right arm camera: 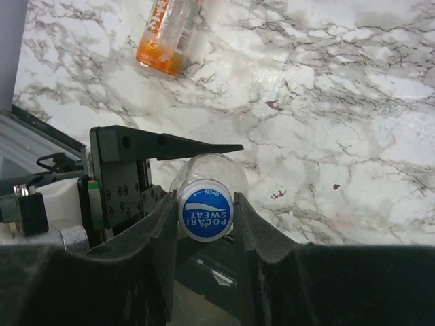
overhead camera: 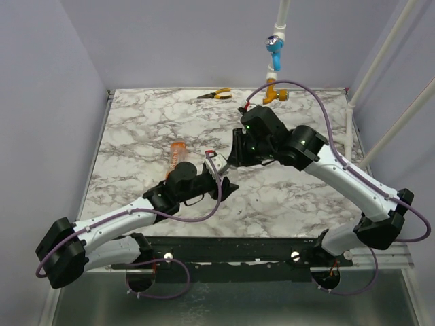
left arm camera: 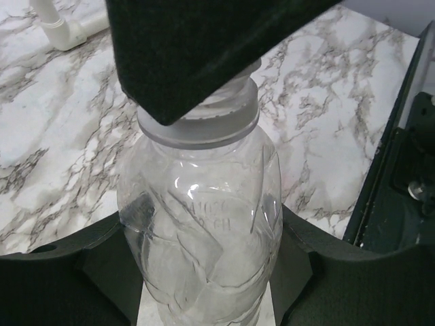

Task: Screw on the bottle caps
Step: Screw the bottle cap onto the plastic bottle.

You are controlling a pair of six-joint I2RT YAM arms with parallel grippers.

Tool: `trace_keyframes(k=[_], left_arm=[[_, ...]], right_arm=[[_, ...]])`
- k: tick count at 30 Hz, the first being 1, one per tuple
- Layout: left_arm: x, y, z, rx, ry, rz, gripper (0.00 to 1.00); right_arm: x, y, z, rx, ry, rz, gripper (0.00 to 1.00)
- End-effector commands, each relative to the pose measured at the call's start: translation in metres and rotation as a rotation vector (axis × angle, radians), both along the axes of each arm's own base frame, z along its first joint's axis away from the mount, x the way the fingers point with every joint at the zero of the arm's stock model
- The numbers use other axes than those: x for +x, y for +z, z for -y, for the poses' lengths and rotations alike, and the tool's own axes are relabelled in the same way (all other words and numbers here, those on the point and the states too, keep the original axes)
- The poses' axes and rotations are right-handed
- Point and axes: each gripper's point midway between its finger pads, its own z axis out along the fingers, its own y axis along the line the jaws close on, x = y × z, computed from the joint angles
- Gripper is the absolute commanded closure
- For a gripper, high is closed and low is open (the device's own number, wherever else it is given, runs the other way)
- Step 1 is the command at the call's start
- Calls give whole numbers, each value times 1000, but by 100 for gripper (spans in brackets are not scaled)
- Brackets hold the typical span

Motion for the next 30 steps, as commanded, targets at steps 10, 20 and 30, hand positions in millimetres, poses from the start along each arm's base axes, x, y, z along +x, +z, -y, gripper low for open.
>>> trace_keyframes(k=[10, 20, 30], left_arm=[[-116, 87, 23, -320, -647, -116, 63], [-146, 130, 16, -379, -818, -151, 63], [-126, 96, 15, -334, -738, -244, 62]], right_arm=[[-42, 88, -13, 254, 397, 284, 84], [-70, 112, -15, 311, 587, 328, 85], [-85, 108, 6, 255, 583, 254, 82]])
